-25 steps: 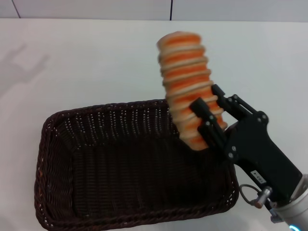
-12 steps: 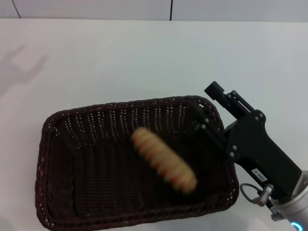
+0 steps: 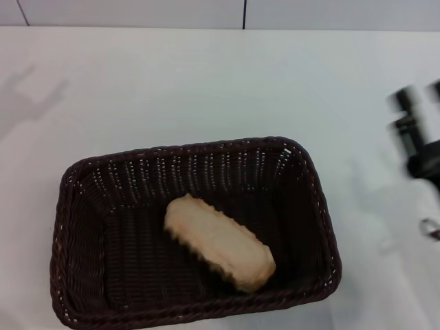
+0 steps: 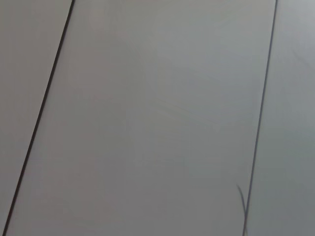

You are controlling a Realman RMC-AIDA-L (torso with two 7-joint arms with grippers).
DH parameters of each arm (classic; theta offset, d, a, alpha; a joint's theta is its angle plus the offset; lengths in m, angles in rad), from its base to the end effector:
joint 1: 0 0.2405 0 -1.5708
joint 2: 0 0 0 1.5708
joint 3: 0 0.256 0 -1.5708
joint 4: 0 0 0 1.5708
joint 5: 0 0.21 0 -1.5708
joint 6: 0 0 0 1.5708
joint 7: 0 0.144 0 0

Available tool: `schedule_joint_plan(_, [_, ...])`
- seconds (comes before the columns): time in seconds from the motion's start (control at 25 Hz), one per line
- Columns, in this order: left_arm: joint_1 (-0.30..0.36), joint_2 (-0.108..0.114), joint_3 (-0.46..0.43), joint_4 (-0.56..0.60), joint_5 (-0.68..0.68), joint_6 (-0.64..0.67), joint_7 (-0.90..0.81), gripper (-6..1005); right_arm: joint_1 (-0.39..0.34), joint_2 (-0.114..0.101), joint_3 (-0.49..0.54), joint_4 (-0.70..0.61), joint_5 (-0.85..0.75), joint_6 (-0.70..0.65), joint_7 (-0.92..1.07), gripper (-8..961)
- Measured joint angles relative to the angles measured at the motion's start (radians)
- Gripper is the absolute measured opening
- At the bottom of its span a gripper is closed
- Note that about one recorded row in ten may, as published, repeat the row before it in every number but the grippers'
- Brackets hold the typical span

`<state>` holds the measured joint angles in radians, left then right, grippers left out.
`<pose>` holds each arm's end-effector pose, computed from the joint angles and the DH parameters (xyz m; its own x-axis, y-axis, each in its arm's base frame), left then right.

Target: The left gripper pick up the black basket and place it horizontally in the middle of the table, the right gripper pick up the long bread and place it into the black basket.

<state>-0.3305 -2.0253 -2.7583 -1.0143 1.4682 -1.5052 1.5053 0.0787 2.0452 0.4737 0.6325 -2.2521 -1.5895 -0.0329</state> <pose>-0.2914 0.3169 0.1964 0.4852 -0.0417 0.8734 0.7384 -0.5154 -0.4349 0.2569 0.2096 -0.0379 0.4711 0.3338 -0.8164 -0.7553 -0.3255 -0.5689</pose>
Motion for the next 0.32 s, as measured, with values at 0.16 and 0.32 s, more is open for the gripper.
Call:
schedule_joint_plan(0.16, [0.000,-0.004,-0.001,0.084,-0.005,0.007,0.049,867,-0.011,0.036,0.172,-0.077,0.064,-0.003,-0.006,566])
schedule_joint_plan(0.32, [0.005,-0.020,-0.021,0.157,-0.022,0.018,0.134,867,0.019,0.033,0.179,-0.116,0.186,0.002,-0.006,566])
